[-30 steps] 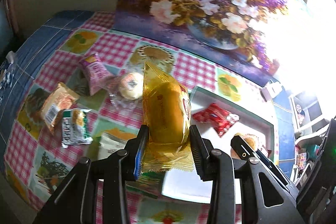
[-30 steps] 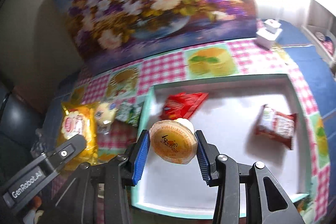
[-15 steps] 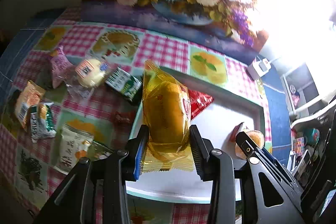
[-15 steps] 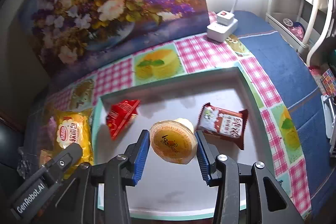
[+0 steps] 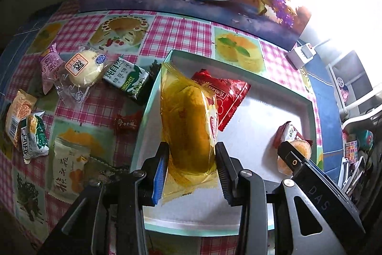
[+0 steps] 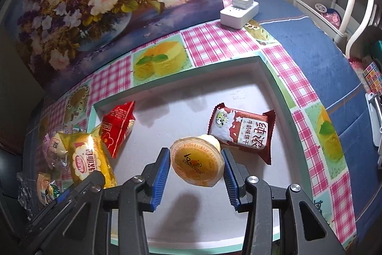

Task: Organize snacks
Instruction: 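Open the left gripper to drop the bread bag while the right gripper releases the cup cake into the tray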

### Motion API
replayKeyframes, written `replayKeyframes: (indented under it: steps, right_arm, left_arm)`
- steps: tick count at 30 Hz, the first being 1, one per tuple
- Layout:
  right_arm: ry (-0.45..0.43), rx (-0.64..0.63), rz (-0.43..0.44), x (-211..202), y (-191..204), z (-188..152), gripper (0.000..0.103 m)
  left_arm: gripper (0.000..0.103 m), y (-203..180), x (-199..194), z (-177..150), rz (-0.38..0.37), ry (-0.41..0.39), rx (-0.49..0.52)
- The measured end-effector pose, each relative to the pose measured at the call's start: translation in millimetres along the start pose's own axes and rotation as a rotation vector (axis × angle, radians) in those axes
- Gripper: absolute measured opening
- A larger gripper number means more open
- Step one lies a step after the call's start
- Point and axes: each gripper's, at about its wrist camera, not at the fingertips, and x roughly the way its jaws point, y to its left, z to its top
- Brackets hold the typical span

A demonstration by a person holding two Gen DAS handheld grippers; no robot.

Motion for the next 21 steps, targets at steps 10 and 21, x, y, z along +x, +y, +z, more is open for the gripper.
replayKeyframes:
  steps: [10, 21]
  right_arm:
    - [0.045, 0.010, -0.010, 16, -1, -1, 0.047]
    - [0.055, -0.010, -0.015, 18, 5, 0, 0.047]
  left_arm:
    - [0.041, -3, 20, -1, 0.007, 0.079, 0.001]
    - [0.054, -3, 11, -1, 0.049, 0.065, 0.026]
